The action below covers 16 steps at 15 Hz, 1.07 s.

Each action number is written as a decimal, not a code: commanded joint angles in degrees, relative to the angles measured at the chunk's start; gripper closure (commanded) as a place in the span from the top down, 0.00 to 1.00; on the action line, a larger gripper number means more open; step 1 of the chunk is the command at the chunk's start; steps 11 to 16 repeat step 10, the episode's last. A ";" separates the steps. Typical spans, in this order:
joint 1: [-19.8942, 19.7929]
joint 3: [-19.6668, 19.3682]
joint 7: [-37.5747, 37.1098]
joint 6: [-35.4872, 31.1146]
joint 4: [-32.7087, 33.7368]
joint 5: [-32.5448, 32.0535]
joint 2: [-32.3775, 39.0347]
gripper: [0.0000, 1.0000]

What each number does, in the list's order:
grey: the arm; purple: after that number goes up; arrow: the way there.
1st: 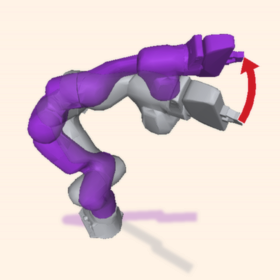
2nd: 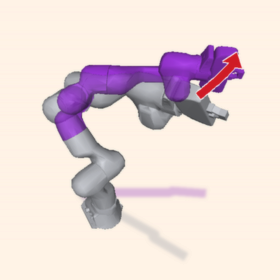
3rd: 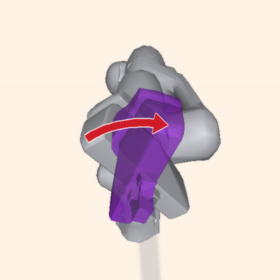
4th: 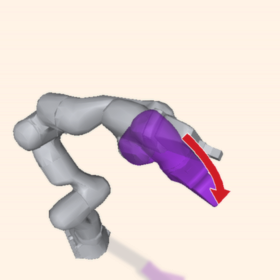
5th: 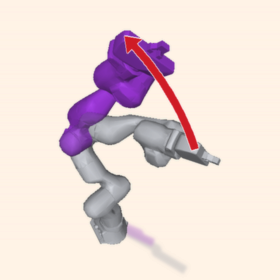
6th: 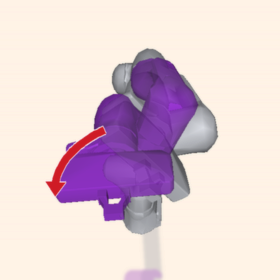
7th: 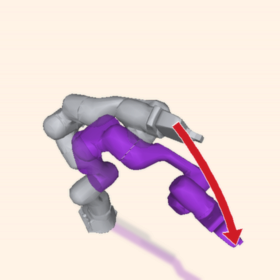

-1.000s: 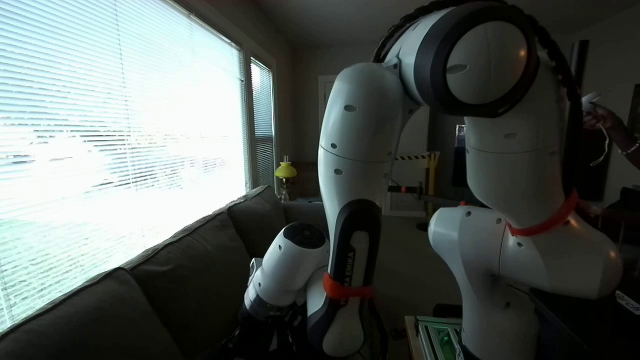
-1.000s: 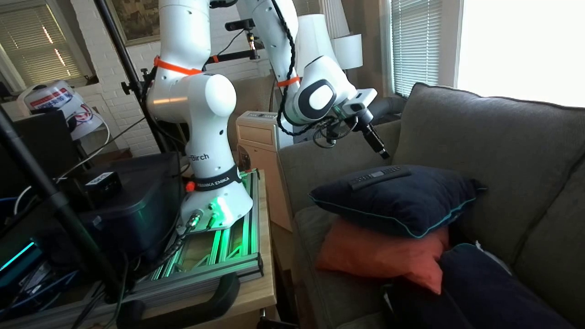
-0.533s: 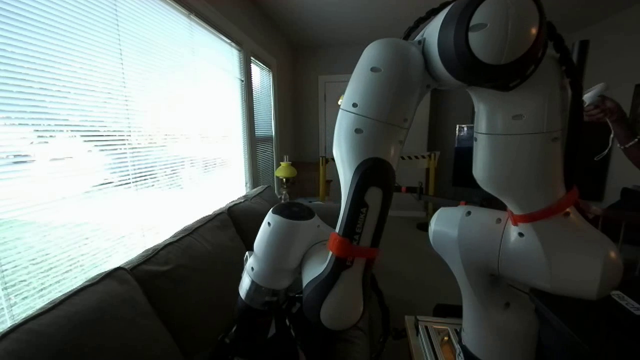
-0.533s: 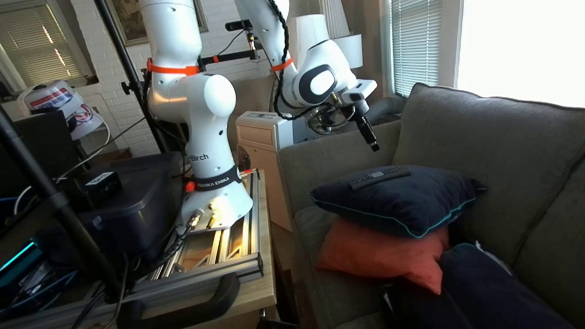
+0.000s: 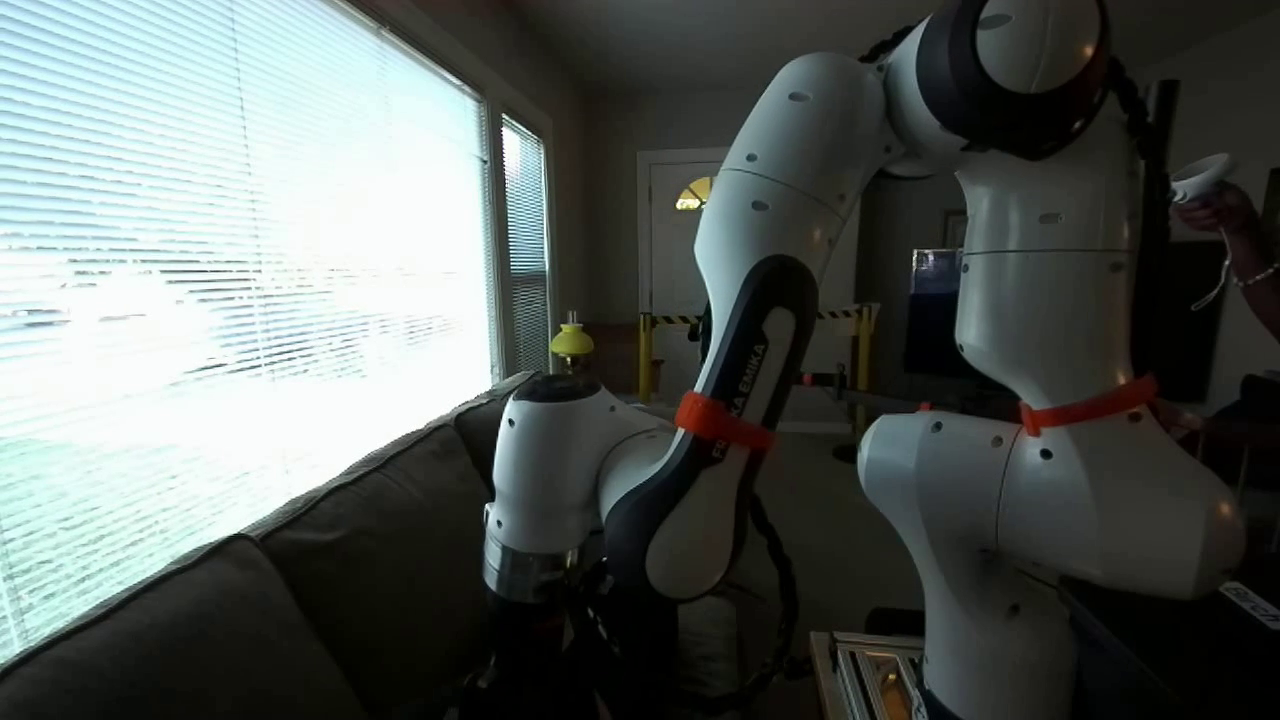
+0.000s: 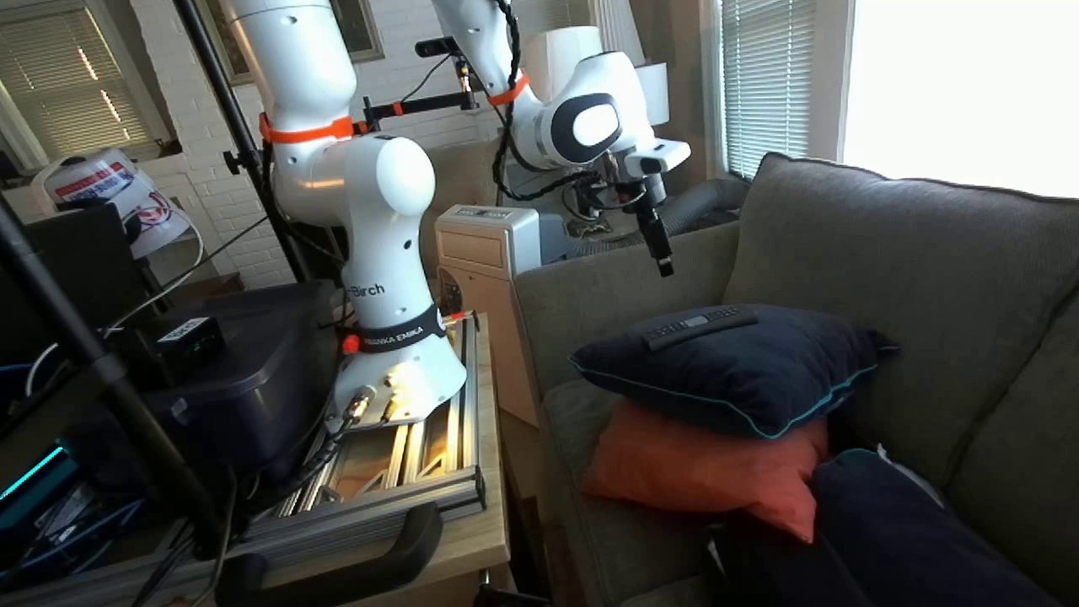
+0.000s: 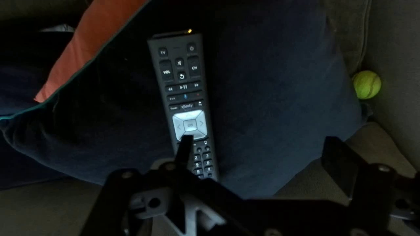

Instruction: Put the remote on the pillow

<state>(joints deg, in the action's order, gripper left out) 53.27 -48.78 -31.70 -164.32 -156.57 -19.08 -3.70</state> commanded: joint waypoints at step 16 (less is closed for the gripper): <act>-0.31 0.62 -0.02 6.43 0.77 -2.86 -3.41 1.00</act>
